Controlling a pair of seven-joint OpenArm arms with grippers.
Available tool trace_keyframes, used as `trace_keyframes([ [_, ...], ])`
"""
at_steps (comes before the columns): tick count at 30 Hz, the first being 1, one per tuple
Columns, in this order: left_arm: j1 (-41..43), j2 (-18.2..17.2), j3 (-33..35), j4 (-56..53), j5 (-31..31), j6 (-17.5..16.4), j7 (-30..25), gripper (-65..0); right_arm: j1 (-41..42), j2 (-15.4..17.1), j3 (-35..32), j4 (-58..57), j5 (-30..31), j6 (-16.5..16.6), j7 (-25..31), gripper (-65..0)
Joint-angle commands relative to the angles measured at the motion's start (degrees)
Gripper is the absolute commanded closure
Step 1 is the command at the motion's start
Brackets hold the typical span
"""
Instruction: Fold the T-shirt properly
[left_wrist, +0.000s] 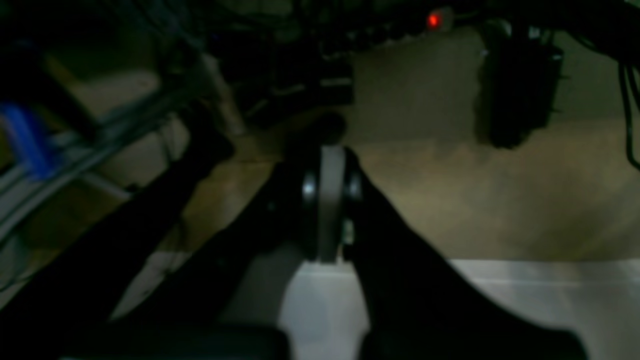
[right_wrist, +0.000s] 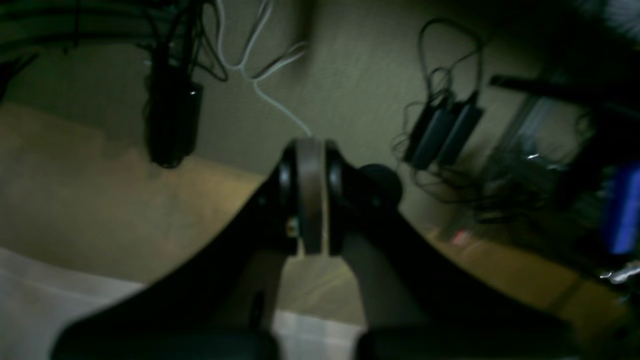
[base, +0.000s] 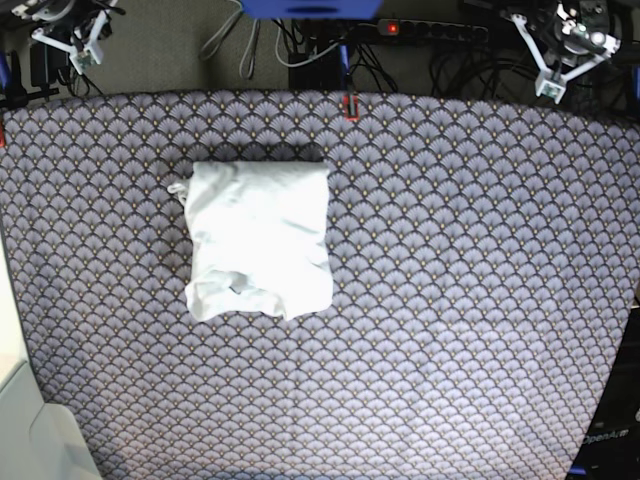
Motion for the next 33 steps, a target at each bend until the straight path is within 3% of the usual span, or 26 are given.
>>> trace_keyframes([
  [1, 0.5, -0.8, -0.1, -0.5, 0.3, 0.1, -2.0, -0.4, 0.3, 0.6, 0.5, -0.7, -0.1, 0.0, 0.9, 0.0],
  [7, 0.4, -4.0, 6.2, -11.4, 0.3, 0.4, -8.9, -0.4, 3.1, 0.8, 0.7, -10.5, -0.3, 0.0, 3.1, 0.0],
  [15, -4.9, -4.2, 11.6, -26.8, 0.3, 0.5, -16.0, -0.4, 7.2, 1.1, 0.4, -24.0, -0.3, 0.0, 6.8, 0.0],
  [20, -10.8, -4.9, 12.0, -39.8, 0.3, 0.3, -20.6, -0.4, 10.7, 1.5, 0.2, -34.8, -0.3, 0.0, 13.0, 0.0],
  [26, -20.0, -5.0, 12.5, -58.7, 0.4, 0.5, -30.2, -0.4, 16.7, 1.5, -0.3, -50.7, -0.3, 0.0, 20.1, 0.0],
  [33, -28.3, -4.2, 17.9, -74.7, 3.4, 0.5, -40.8, -0.4, 23.9, 1.5, -12.3, -69.8, -0.3, 0.0, 32.9, 0.0],
])
